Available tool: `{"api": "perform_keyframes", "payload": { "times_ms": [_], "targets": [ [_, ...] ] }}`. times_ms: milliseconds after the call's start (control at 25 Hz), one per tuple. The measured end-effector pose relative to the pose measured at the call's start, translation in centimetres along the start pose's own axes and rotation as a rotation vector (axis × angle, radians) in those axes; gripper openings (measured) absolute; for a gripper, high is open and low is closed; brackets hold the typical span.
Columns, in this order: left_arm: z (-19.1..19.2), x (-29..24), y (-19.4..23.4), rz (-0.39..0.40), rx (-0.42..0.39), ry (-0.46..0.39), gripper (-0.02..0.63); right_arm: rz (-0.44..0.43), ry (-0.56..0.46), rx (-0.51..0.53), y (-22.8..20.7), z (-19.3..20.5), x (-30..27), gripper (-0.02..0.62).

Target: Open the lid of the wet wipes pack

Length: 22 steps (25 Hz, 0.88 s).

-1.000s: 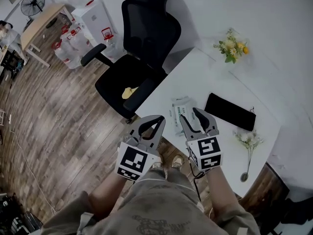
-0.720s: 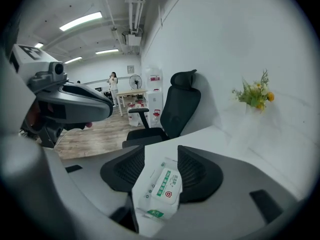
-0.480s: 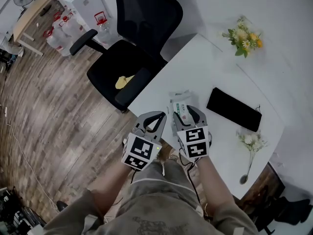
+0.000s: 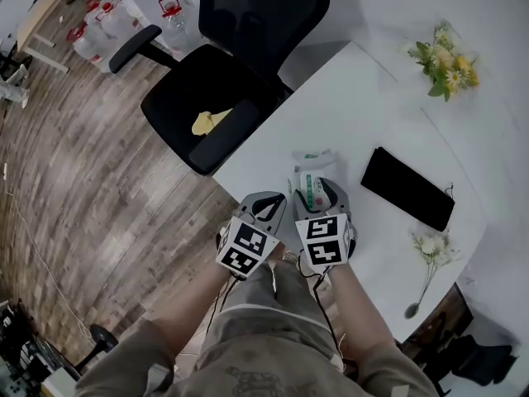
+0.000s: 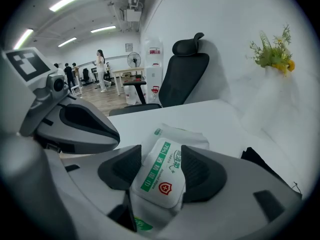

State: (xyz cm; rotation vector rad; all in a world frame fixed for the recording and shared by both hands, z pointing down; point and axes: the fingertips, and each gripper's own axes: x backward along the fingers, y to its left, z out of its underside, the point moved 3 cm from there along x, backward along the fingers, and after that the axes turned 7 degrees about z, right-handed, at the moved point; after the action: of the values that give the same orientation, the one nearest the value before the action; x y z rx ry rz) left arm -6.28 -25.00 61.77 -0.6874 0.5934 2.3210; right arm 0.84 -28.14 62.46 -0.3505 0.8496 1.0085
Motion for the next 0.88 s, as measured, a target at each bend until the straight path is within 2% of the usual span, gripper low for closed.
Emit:
{"api": "perform_keyframes", "payload": {
  "times_ms": [240,400,560,640,760,880],
  "targets": [
    [0.6,-2.1,-0.4,0.067,0.017,-0.007,0.017,0.033,0.008,0.000,0.2,0.5,-0.9,0.245],
    [1.4,-3.2,-0.5,0.092,0.054,-0.005,0.017,0.024,-0.004,-0.002,0.0,0.3,-0.8,0.245],
    [1.5,-4.1,-0.8,0.068,0.004,0.081,0.017,-0.003,-0.008,-0.032,-0.2,0.2,-0.6,0.240],
    [1.6,-4.7,-0.9,0.066,0.004,0.110,0.017,-0.012,-0.017,-0.053,-0.3,0.2,-0.4,0.225],
    [1.8,-4.8,-0.9,0.066,0.055,0.084,0.017,-0.015,-0.037,-0.057,-0.5,0.4,-0.2,0.201],
    [1.8,-5.0,-0.8,0.051,0.031,0.074,0.017,-0.035,-0.065,-0.119,-0.9,0.2,0.4,0.169]
  ]
}}
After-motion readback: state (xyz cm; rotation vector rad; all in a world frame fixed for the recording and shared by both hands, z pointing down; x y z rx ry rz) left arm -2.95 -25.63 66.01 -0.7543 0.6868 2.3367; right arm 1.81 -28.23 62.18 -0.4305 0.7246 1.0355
